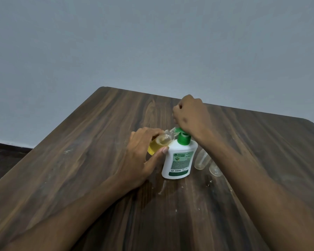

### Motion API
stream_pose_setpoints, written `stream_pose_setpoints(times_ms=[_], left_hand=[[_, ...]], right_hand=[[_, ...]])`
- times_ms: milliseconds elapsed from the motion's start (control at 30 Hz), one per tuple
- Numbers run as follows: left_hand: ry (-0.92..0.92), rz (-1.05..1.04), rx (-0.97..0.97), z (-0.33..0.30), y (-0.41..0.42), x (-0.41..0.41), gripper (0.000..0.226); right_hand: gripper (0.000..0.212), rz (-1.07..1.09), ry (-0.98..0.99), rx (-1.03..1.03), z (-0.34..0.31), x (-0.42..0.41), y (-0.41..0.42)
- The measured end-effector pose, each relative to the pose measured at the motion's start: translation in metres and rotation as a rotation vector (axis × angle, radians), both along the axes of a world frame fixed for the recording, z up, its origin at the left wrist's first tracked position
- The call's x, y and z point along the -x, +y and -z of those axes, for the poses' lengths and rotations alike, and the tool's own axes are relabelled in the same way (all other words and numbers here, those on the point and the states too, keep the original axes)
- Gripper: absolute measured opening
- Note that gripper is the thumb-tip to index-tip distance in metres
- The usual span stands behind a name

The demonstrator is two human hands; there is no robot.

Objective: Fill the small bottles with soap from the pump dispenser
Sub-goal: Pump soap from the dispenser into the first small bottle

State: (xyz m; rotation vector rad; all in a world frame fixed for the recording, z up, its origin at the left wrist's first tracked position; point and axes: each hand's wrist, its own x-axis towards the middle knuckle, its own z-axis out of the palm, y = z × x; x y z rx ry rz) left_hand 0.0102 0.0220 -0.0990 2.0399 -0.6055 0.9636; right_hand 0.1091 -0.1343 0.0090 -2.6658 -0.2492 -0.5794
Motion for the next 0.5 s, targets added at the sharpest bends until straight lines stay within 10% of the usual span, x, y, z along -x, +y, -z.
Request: stream_pose_setpoints(times_ms=[500], left_hand=[[0.013,0.005,-0.021,-0.0017,-0.0011,0.0018,0.032]], right_hand=[[0.024,-0.004,-0.057,0.088,0.0002,0.0017,-0.0026]])
